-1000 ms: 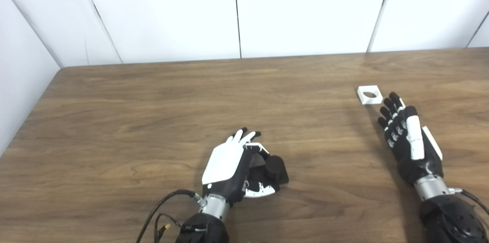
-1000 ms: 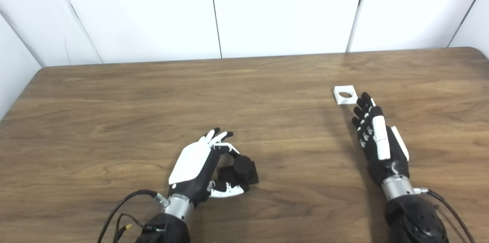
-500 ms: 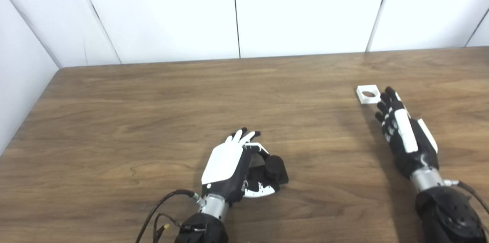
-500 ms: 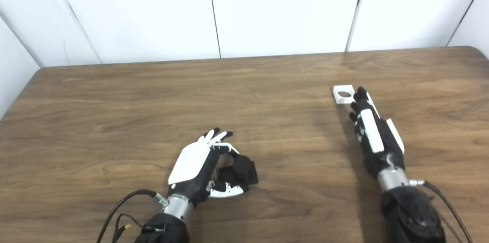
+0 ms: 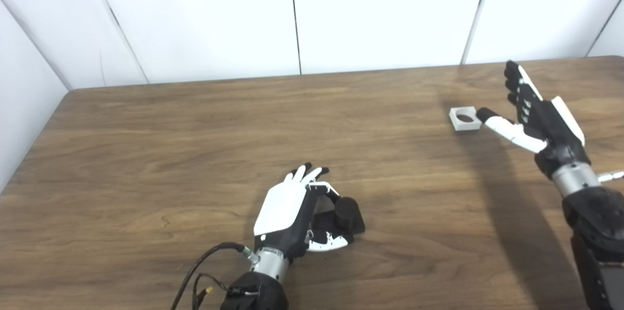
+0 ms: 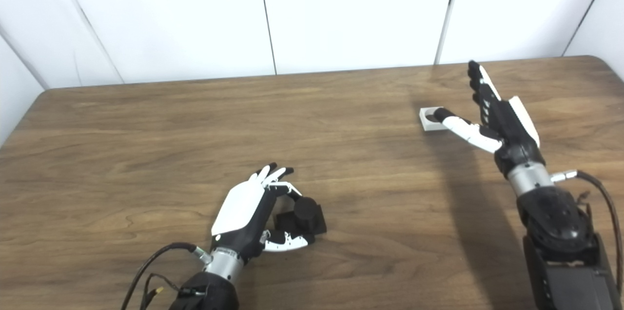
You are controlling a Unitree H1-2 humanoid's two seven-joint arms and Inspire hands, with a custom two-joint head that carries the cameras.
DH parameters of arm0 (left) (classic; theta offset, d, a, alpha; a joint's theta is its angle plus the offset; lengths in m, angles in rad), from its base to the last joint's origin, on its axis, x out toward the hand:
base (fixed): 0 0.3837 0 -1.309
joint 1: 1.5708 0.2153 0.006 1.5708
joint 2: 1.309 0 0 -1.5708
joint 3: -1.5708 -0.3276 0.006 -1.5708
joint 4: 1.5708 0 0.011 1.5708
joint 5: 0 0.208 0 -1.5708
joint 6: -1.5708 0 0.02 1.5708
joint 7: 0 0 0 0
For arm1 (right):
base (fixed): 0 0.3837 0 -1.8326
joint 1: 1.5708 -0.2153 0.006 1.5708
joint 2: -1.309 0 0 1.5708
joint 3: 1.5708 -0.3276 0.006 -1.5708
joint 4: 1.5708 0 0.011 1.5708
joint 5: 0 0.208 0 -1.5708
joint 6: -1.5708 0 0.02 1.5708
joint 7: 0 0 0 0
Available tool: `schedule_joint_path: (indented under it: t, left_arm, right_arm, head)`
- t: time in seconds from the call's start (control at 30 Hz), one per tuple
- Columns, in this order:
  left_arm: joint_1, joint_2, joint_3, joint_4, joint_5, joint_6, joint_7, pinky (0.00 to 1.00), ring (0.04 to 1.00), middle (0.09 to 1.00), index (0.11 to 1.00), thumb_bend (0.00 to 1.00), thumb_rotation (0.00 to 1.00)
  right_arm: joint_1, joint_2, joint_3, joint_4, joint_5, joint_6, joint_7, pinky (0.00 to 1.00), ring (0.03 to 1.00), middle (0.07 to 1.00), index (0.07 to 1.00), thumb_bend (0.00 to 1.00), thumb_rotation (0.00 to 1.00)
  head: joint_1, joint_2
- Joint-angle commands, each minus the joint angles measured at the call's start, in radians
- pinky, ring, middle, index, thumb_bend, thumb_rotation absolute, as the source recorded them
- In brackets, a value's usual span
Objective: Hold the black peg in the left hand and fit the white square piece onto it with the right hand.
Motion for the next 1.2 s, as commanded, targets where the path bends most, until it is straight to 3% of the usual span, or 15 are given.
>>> schedule_joint_path:
  t: [0.0,0.1,0.53,0.87,1.17]
  left_arm:
    - [0.009,0.014,-0.008,0.044,0.014,0.007,-0.032,1.00,1.000,0.924,0.492,0.52,0.07]
    - [0.009,0.012,-0.008,0.043,0.015,0.010,-0.030,1.00,1.000,0.924,0.492,0.52,0.07]
    - [0.012,0.009,-0.004,0.034,0.015,0.016,-0.032,1.00,1.000,0.922,0.492,0.52,0.07]
    - [0.013,0.009,-0.005,0.037,0.017,0.017,-0.029,1.00,1.000,0.923,0.492,0.52,0.07]
    - [0.012,0.004,-0.006,0.039,0.020,0.018,-0.024,1.00,1.000,0.922,0.492,0.52,0.07]
  right_arm:
    - [-0.068,-0.043,0.006,-0.006,-0.042,-0.020,0.001,1.00,1.000,1.000,0.996,0.77,0.36]
    - [-0.103,-0.087,0.039,0.030,-0.124,-0.018,0.008,1.00,1.000,1.000,0.972,0.77,0.35]
    - [-0.242,-0.195,0.125,0.196,-0.268,-0.032,0.054,0.98,1.000,1.000,0.783,0.86,0.29]
    - [-0.340,-0.236,0.190,0.347,-0.325,-0.084,0.085,1.00,1.000,1.000,0.759,0.90,0.28]
    - [-0.386,-0.244,0.233,0.373,-0.367,-0.068,0.127,1.00,1.000,1.000,0.765,0.91,0.25]
  head:
    - [-0.001,-0.003]
    - [-0.002,-0.001]
    - [-0.008,0.003]
    - [-0.008,0.002]
    - [-0.003,0.004]
